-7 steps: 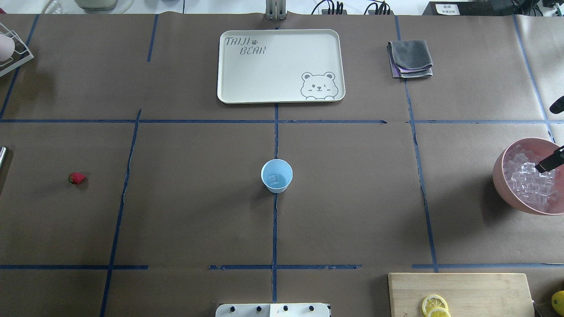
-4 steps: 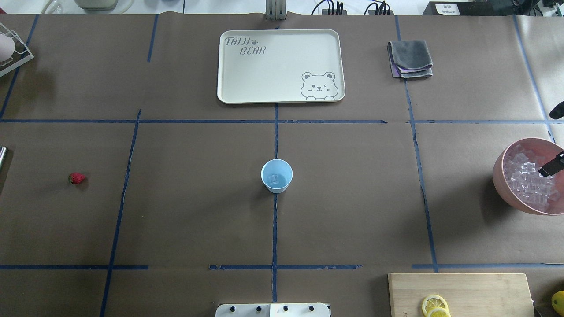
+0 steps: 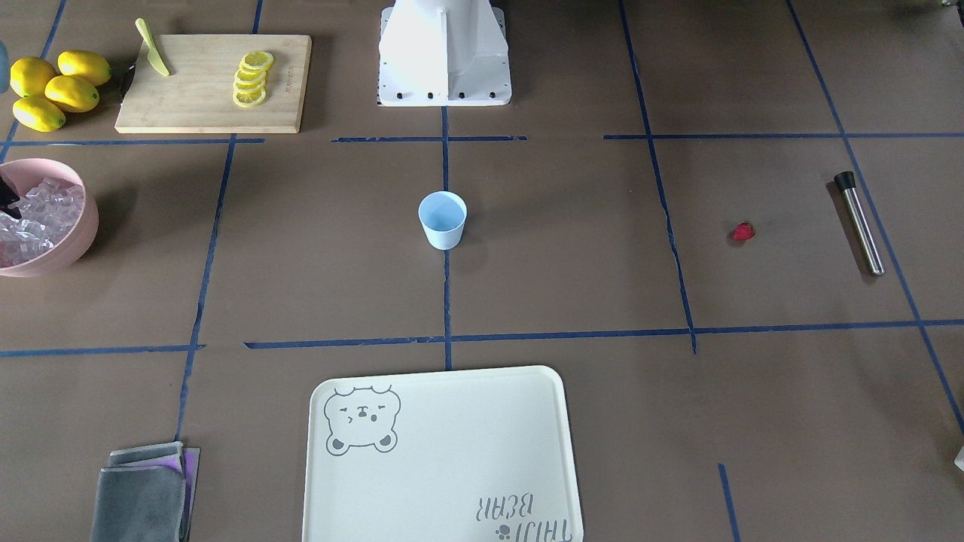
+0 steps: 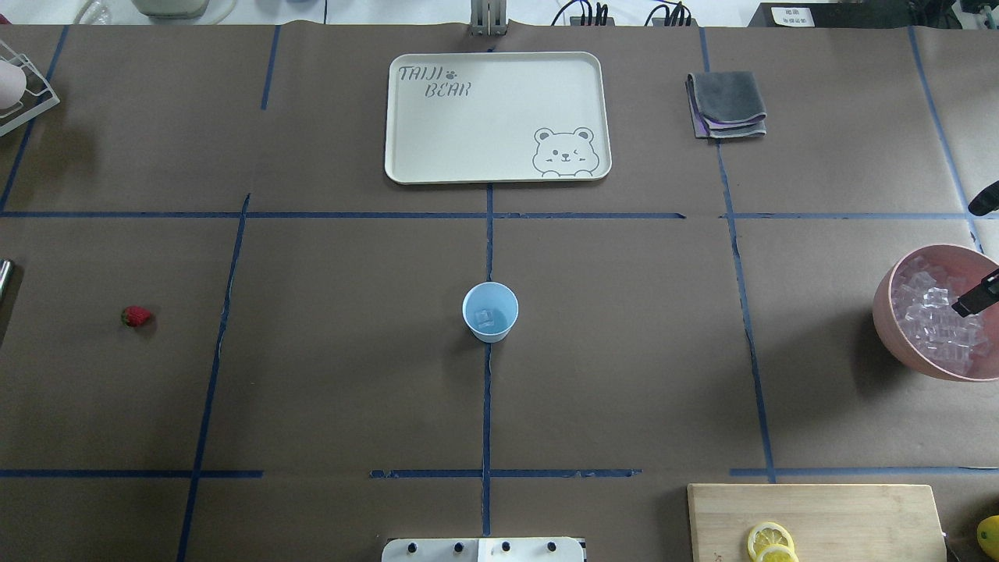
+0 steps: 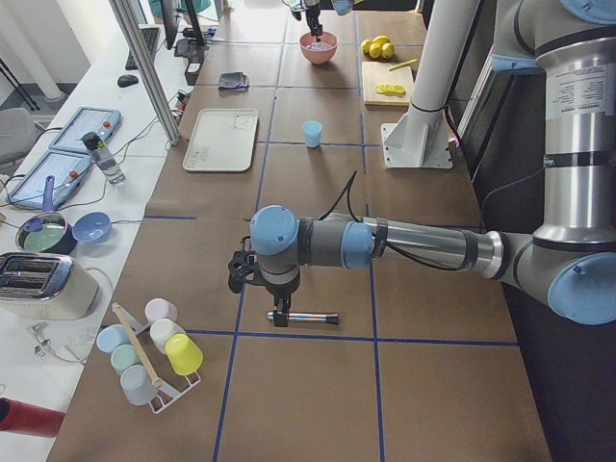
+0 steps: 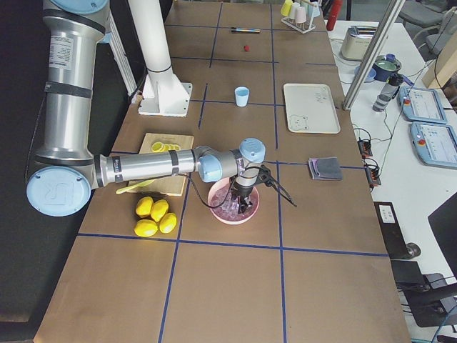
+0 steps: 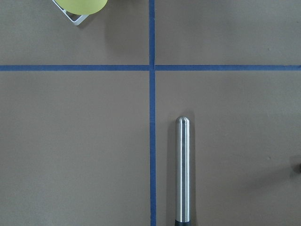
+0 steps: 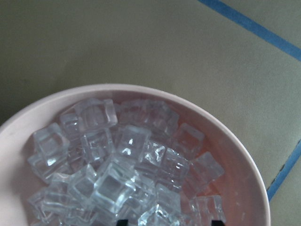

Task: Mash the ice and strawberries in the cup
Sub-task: 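Lower the right gripper into the bowl and grasp another ice cube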

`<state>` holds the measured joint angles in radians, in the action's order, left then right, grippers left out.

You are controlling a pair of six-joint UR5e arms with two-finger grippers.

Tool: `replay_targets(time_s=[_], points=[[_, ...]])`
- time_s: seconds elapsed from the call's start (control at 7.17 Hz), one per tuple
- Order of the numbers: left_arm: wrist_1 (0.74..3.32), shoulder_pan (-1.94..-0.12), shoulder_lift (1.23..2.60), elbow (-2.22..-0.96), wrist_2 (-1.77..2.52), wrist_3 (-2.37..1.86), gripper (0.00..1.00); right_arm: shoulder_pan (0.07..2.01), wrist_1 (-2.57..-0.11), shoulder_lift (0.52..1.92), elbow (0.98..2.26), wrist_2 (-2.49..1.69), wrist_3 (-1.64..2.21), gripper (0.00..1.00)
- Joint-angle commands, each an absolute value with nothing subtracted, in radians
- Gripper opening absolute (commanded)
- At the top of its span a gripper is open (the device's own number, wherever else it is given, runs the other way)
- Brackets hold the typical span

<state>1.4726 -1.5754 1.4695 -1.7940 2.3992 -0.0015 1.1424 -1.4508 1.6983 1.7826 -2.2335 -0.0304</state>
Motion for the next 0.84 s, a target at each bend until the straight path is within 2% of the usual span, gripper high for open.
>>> replay_targets(time_s=[0.0,0.7], points=[[1.473,-1.575,1.470,-1.796,2.399,-0.002,1.00,1.128,-1.450,1.697,1.782,-2.233,-0.029,0.66],[1.473,-1.575,1.470,-1.796,2.399,0.002,1.00,1.127,-1.450,1.698,1.778,-2.233,-0.032,0.61]])
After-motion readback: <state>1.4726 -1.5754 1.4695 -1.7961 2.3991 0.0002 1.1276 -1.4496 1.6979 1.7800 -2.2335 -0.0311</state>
